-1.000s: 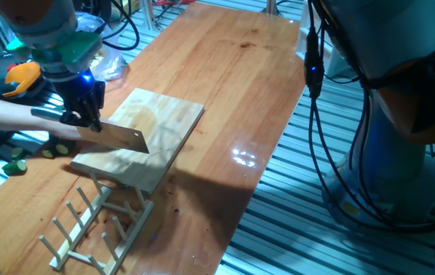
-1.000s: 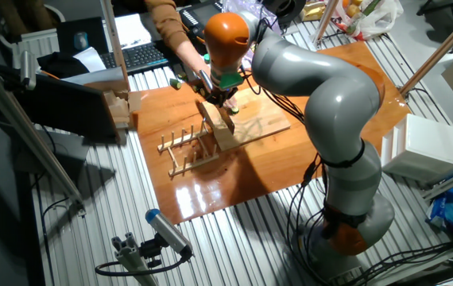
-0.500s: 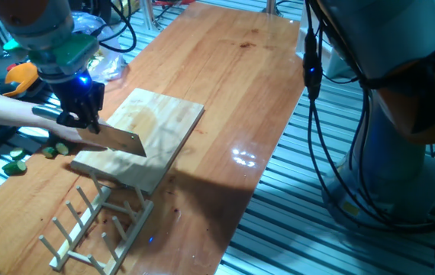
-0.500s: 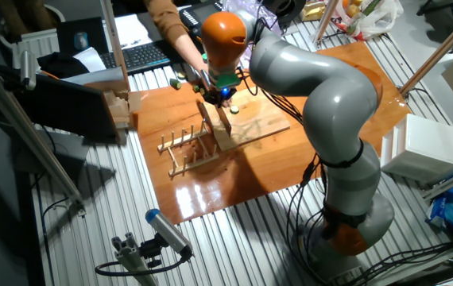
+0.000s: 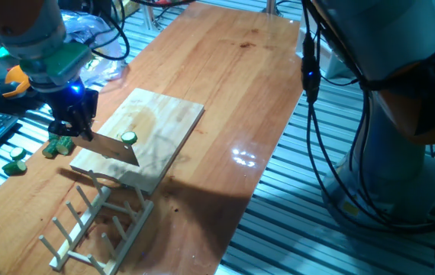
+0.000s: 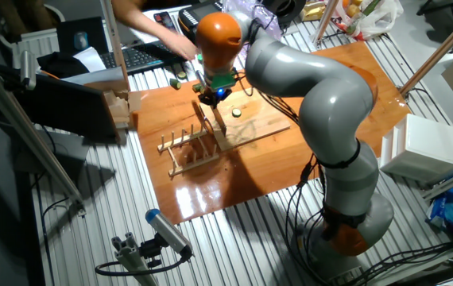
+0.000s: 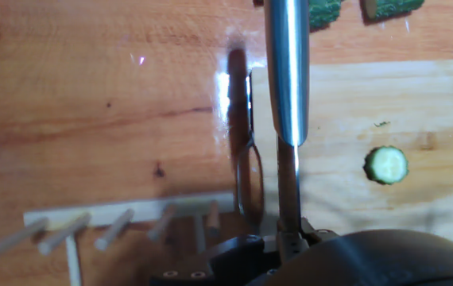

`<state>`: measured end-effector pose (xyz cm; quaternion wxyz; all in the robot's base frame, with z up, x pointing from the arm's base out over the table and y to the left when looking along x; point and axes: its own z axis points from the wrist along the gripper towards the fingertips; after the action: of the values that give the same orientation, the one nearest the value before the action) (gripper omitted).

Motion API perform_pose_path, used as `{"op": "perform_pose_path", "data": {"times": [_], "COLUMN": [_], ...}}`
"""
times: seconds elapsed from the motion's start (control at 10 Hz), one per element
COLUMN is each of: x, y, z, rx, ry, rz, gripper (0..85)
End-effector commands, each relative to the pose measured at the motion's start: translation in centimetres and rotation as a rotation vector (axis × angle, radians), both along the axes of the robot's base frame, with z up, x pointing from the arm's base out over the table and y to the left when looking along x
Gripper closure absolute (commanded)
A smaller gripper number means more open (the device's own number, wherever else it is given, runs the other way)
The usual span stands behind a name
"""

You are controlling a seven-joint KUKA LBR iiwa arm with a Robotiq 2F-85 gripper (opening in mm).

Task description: Chop the cucumber into shreds

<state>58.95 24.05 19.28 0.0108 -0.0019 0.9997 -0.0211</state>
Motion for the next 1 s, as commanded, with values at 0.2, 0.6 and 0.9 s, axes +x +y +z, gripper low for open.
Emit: {"op": "perform_pose_path", "data": {"times": [0.2,0.6,0.9], "x": [1.07,2.13,2.3], "y": [-3.3,-7.3,-8.0], "z": [-0.8,-1.7,-2.5], "rx": [-0.004,0.002,-0.008], "ry": [0.013,0.001,0.011], "rz": [0.0,0.003,0.072], "gripper": [85.0,85.0,85.0]}}
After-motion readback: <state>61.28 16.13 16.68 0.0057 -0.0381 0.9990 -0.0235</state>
